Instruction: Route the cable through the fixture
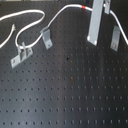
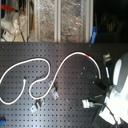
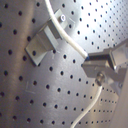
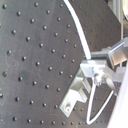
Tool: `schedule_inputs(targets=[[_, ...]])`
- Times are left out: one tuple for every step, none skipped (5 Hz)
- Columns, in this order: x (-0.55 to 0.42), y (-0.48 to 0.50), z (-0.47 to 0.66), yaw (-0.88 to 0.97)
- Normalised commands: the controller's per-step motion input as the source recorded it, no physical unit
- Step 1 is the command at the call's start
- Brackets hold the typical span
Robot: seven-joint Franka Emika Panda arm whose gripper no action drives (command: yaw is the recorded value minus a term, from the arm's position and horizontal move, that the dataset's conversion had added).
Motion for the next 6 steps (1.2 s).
schedule_inputs(targets=[[-0.031, 0.056, 0.16, 0.00], [0.000, 0.000, 0.01, 0.00], [-0.038, 0.027, 0.31, -0.17], [-0.009, -0.017, 0.15, -0.23], [-0.010, 0.006, 0.04, 0.00], [-0.266, -0.010, 0.33, 0.24]])
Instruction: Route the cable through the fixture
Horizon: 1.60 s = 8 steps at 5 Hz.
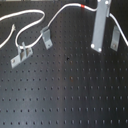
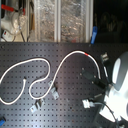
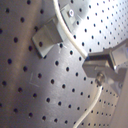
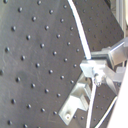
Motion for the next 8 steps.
schedule_inputs(targets=[[0.000, 0.000, 0.01, 0.00], [-0.082, 0.047, 0.08, 0.00], [-0.163, 0.282, 0.17, -0.10], [-0.009, 0.320, 0.15, -0.21], [0.120, 0.420, 0.11, 0.00], [0.348, 0.262, 0.08, 0.23], [0.413, 0.181, 0.08, 0.17], [-0.006, -0.010, 0.00, 0.00]])
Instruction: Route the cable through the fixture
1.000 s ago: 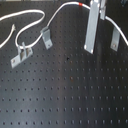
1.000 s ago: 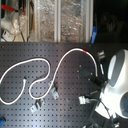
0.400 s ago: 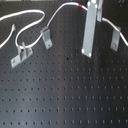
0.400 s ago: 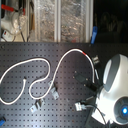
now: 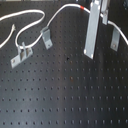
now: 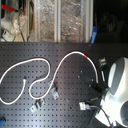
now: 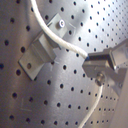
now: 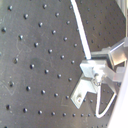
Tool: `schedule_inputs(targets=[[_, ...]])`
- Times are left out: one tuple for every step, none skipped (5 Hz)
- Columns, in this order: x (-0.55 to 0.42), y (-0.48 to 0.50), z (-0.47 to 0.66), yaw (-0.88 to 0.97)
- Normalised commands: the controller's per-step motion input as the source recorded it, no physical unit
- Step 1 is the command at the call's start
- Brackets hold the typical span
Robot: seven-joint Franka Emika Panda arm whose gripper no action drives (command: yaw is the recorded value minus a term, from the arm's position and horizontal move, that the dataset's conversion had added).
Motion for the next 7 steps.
schedule_inputs(targets=[[-0.009, -0.143, 0.50, -0.41], [0.004, 0.009, 0.00, 0.00], [-0.138, 0.298, 0.13, -0.36], [-0.136, 0.290, 0.20, -0.39], [-0.105, 0.093, 0.07, -0.25], [-0.085, 0.033, 0.14, -0.38], [-0.078, 0.172, 0.28, -0.65]])
